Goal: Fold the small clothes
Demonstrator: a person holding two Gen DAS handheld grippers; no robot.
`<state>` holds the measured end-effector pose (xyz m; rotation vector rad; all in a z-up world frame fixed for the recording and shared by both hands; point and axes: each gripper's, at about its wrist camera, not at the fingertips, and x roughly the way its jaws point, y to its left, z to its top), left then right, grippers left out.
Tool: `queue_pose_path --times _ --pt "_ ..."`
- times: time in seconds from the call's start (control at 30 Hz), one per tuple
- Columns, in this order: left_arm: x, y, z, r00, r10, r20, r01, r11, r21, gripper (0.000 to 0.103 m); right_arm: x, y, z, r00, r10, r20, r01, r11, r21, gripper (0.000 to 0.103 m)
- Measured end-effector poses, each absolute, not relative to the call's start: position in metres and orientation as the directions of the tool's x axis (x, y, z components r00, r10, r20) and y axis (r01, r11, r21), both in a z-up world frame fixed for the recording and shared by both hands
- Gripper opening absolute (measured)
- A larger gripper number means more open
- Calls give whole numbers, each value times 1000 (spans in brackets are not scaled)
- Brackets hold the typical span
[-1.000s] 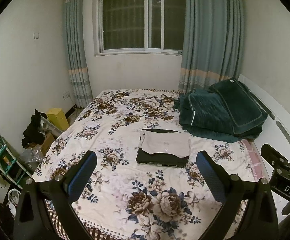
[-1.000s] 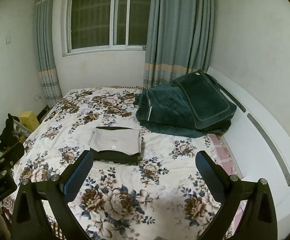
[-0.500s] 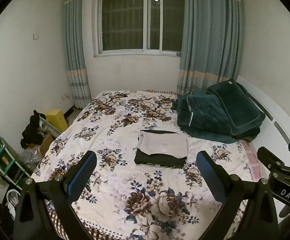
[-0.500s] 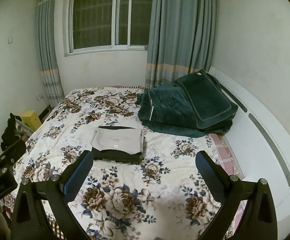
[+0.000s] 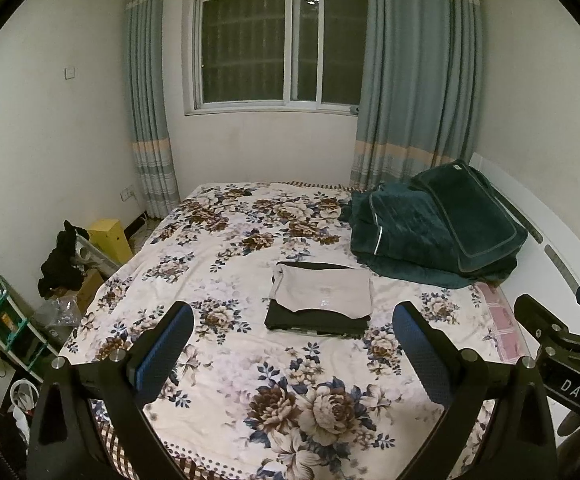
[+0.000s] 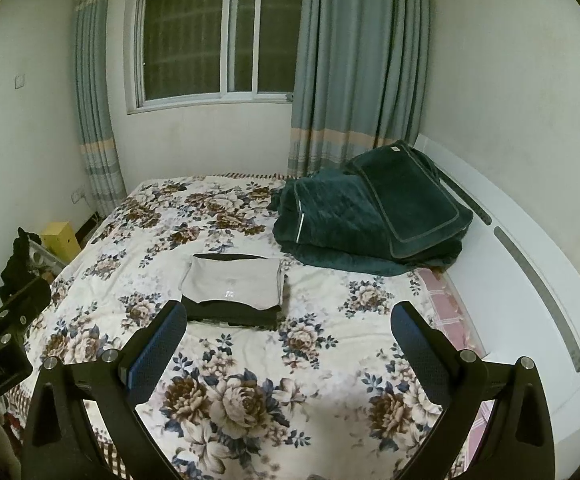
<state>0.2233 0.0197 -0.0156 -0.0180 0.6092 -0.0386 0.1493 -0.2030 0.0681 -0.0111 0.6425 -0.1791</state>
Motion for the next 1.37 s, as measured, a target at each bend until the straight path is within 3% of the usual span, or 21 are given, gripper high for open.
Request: queue_pose_path --times 1.37 --pt "233 13 -9 822 -35 -569 28 999 -21 102 148 -208 70 790 -178 -587 174 983 -63 103"
